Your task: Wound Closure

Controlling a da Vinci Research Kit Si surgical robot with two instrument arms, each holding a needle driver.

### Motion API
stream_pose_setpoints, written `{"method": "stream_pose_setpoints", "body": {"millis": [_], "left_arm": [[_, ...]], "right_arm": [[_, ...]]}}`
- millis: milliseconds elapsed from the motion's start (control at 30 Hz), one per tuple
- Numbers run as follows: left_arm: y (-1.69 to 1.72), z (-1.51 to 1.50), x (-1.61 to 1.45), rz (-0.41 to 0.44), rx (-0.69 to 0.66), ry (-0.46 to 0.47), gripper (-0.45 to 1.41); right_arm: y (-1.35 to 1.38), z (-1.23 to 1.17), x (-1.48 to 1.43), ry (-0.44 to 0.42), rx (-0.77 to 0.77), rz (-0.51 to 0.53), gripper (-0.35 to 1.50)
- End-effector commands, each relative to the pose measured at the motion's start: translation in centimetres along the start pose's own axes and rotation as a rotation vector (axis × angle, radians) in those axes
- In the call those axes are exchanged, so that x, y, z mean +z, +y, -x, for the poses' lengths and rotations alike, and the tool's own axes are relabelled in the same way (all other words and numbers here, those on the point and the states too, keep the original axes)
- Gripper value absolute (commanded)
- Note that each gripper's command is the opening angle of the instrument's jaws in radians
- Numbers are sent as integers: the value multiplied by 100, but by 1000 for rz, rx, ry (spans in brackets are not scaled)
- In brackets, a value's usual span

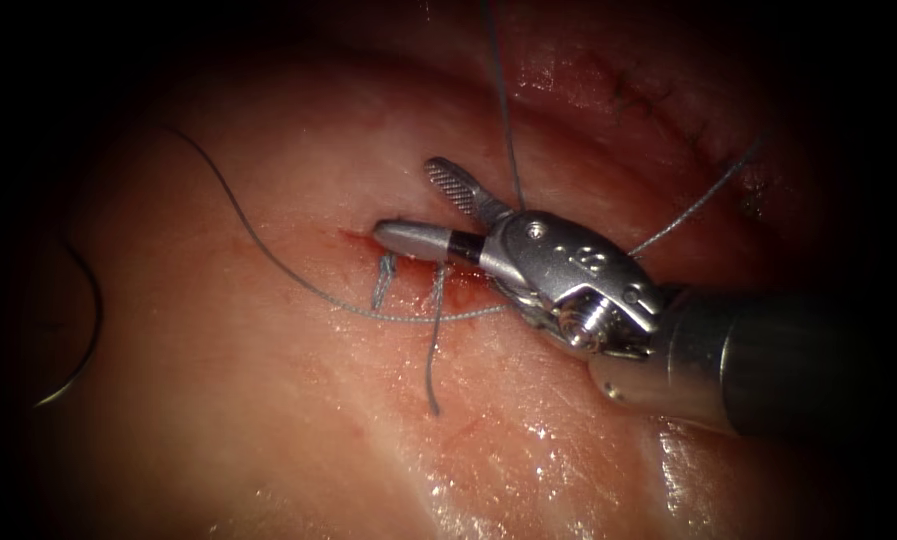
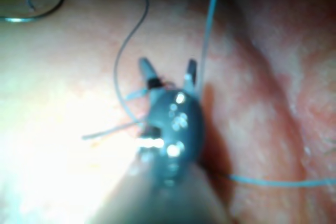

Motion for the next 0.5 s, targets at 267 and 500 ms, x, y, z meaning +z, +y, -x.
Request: {"method": "stream_pose_setpoints", "body": {"millis": [267, 500], "left_arm": [[-70, 53, -24, -102, 12, -67, -45], [-134, 98, -43, -268, -49, -145, 37]], "right_arm": [[-23, 6, -37, 32, -27, -36, 148], [-19, 9, -72, 27, -32, -19, 148]]}}
